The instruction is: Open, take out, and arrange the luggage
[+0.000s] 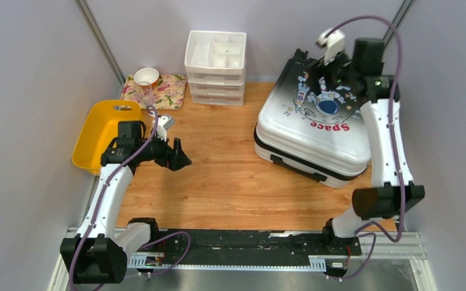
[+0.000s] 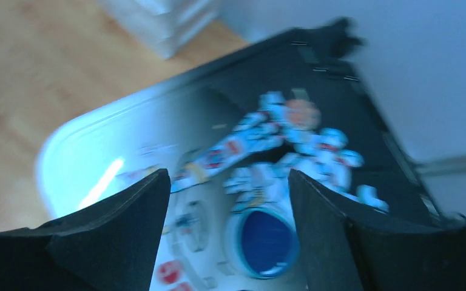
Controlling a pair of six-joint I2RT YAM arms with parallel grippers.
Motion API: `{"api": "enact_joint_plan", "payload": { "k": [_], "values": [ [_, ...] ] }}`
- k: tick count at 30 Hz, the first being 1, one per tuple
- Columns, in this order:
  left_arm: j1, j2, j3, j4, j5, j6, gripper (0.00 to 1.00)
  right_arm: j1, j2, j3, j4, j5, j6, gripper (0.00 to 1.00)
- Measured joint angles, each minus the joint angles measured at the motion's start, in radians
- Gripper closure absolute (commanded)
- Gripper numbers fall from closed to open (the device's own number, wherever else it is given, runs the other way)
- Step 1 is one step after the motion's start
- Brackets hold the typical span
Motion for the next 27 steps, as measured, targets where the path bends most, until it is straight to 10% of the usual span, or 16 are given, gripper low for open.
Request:
{"api": "enact_joint_plan", "payload": {
  "k": [10,27],
  "values": [
    [0.000,-0.009,-0.057,0.041,0.008,-0.020,0.05,-0.475,0.504,0.515,0.135,0.217,0.197,0.22],
    [0.000,-0.012,-0.114,0.062,0.003,-0.021,0.07,-0.542,0.784,0.532,0.408,0.387,0.404,0.45]
  ]
}}
